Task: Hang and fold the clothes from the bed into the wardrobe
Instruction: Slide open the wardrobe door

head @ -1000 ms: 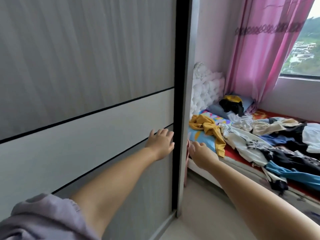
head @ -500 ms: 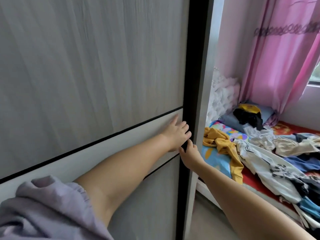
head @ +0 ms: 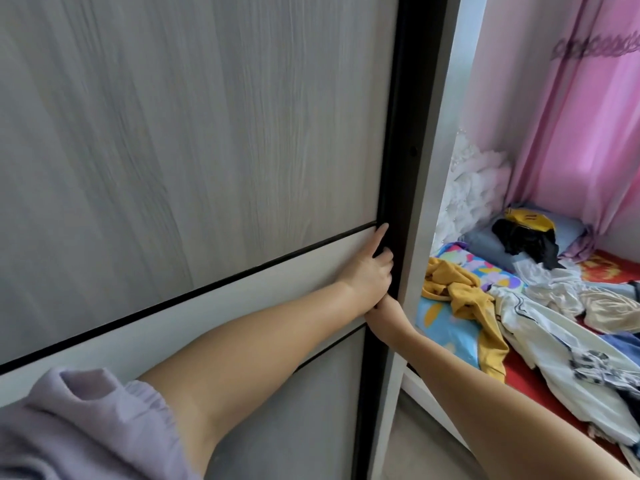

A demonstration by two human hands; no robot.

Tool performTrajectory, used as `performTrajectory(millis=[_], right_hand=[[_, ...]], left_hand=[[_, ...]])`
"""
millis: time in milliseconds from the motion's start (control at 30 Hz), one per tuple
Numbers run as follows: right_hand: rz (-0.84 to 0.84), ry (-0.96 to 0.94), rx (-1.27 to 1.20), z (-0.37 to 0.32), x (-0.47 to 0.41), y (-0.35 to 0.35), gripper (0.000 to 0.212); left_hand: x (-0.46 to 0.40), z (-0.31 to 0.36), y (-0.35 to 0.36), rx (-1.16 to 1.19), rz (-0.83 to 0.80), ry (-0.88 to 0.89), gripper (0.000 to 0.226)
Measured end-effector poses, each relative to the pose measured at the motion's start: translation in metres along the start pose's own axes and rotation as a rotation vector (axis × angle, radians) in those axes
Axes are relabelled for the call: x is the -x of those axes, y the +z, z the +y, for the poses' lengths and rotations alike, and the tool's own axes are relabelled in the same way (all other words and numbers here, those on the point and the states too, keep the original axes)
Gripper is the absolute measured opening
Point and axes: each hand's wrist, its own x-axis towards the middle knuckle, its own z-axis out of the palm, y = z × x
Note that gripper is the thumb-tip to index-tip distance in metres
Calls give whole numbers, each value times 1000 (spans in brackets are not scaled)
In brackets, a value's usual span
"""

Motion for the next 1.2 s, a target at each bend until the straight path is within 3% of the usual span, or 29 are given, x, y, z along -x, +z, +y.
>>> performTrajectory(millis=[133,467,867,1200], right_hand=[[-17,-13,-4,-5,1,4,28],[-114,-91,16,-36,47,46,34],[-333,-299,143,-103,136,119,41],[-501,-536,278,-154,196,176,26]], left_hand=[[4,0,-10,15,-88,-2,31],[70,-2,10,29,-68,-1,24],[208,-4,46,56,-113,-43,31],[326,-2,71,83,-152,-70,32]])
